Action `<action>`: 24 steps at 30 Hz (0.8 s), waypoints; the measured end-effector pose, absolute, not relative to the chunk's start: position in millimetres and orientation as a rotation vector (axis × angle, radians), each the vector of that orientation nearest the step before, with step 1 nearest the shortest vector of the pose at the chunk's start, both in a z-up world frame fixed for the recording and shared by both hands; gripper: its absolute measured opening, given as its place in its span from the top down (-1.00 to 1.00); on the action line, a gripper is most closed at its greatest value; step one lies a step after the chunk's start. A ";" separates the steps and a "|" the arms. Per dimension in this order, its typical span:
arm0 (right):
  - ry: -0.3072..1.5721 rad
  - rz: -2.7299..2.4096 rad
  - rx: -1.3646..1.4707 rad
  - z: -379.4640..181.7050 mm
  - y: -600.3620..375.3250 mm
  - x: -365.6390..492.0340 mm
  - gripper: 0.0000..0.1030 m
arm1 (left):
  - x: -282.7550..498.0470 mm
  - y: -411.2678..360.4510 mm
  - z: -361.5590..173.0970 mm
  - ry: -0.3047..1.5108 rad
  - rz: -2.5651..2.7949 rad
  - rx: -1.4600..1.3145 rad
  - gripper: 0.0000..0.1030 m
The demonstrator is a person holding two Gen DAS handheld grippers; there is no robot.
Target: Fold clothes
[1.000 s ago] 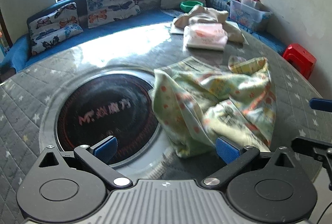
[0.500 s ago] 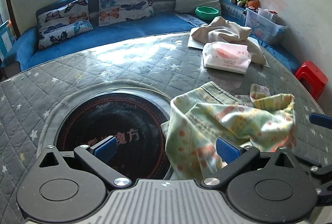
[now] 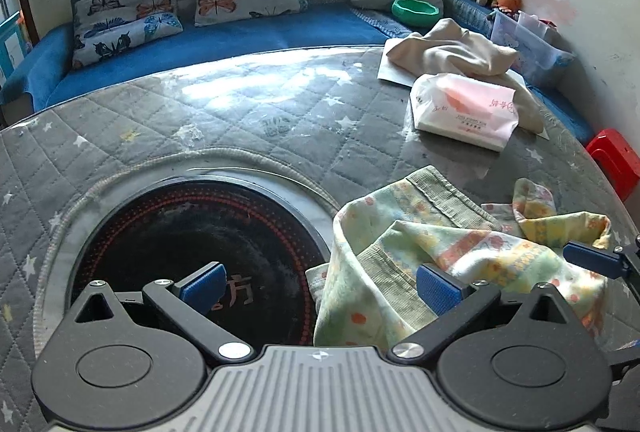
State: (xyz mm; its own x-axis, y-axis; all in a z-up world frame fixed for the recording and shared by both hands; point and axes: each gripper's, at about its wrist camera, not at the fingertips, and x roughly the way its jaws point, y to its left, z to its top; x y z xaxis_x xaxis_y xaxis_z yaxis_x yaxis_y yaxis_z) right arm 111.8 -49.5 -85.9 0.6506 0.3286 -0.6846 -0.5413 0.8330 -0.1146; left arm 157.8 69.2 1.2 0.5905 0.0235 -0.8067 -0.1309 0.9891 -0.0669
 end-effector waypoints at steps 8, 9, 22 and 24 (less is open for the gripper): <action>0.728 0.470 -0.368 -98.0 -49.4 119.6 -0.25 | 164.6 70.6 -13.4 0.967 0.049 -0.167 -0.56; 0.729 0.464 -0.370 -98.9 -50.7 120.2 -0.15 | 164.4 70.3 -15.3 0.971 0.038 -0.169 -0.46; 0.701 0.438 -0.304 -95.0 -81.7 108.3 0.82 | 141.3 71.7 -12.5 0.950 -0.037 -0.206 0.72; 0.686 0.426 -0.285 -91.6 -89.7 102.4 0.83 | 135.0 71.8 -8.8 0.937 -0.039 -0.206 0.76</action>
State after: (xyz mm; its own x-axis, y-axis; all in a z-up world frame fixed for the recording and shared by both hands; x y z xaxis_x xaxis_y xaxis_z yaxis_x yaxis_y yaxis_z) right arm 102.4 -89.7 -91.6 0.6931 0.2838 -0.6626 -0.4680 0.8764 -0.1141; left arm 135.0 71.8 -8.8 0.5932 -0.1227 -0.7956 -0.0556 0.9797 -0.1925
